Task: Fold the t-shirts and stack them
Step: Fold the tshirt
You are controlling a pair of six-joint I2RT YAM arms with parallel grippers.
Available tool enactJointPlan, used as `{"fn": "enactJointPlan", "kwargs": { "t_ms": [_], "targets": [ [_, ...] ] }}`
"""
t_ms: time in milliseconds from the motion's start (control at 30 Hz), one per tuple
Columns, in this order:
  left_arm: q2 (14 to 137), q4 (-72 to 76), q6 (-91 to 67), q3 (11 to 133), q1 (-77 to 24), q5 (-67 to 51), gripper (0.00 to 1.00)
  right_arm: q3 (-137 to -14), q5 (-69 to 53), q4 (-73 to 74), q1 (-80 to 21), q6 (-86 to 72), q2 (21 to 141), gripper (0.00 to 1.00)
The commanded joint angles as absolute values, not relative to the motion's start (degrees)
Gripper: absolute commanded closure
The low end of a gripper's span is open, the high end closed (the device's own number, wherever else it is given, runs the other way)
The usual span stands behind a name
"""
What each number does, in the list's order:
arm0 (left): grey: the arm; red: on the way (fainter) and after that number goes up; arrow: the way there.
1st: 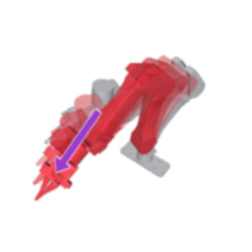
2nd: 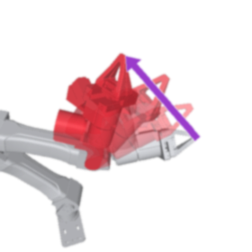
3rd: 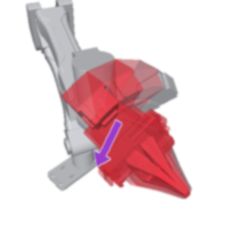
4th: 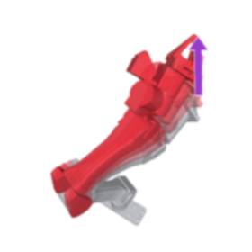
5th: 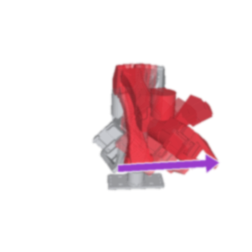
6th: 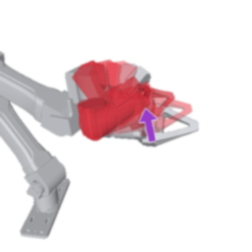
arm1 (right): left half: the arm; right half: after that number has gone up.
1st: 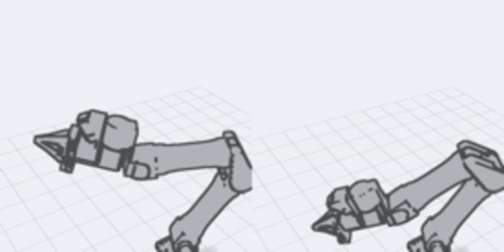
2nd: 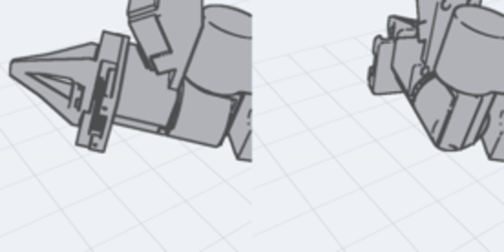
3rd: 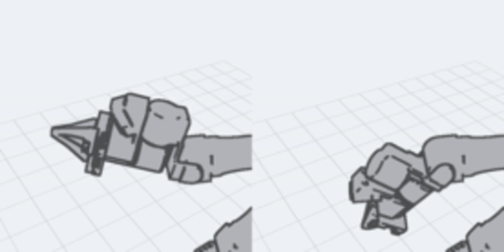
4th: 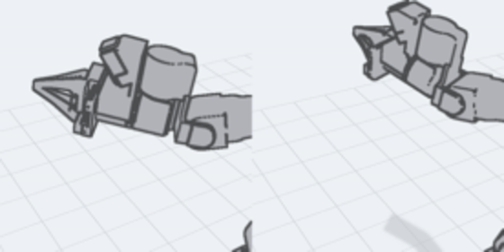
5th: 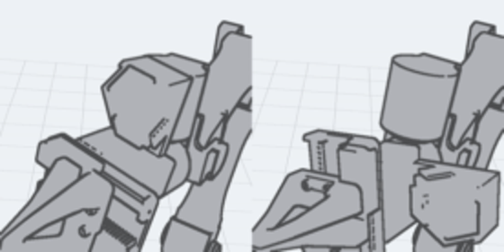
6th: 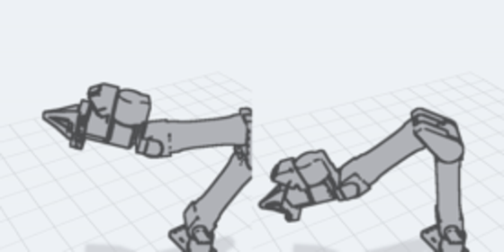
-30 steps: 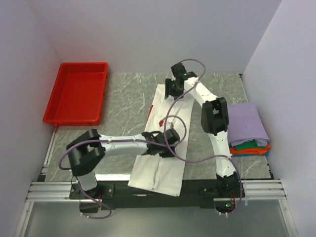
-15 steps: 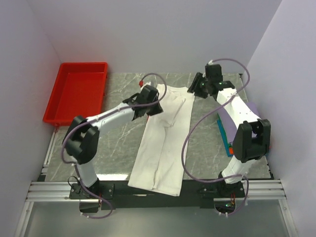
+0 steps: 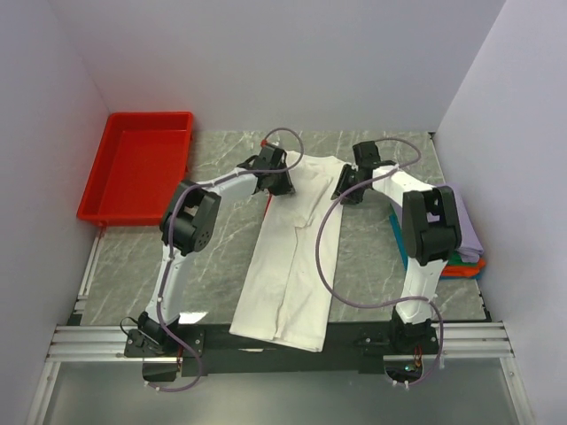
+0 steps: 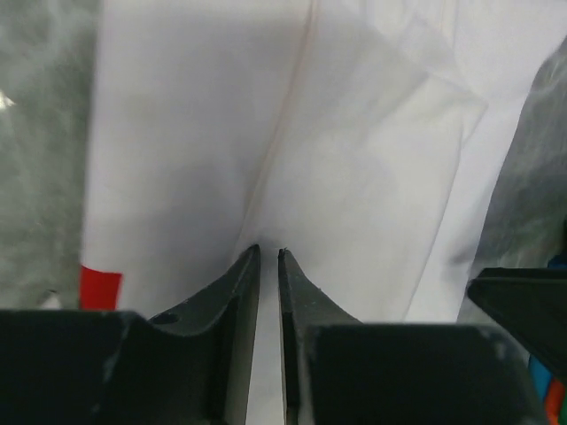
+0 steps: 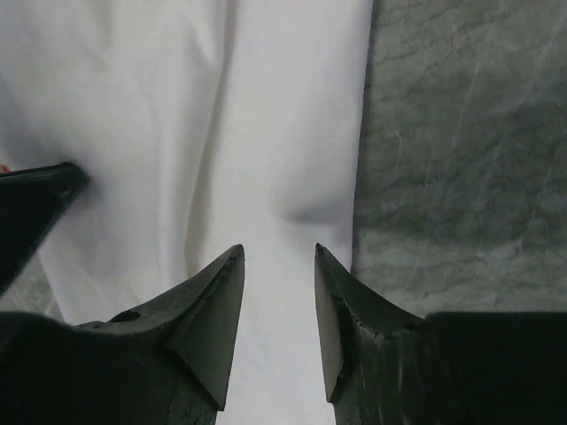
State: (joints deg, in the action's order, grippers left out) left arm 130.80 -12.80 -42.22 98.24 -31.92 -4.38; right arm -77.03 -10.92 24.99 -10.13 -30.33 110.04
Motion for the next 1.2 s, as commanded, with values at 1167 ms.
{"fn": "enactJointPlan", "kwargs": {
  "t_ms": [1167],
  "targets": [
    [139.84, -5.72, -60.39, 112.06, -16.44, -9.12, 0.58, -124.3, -15.56, 36.57, -10.1, -25.05, 131.35, 0.39]
  ]
}}
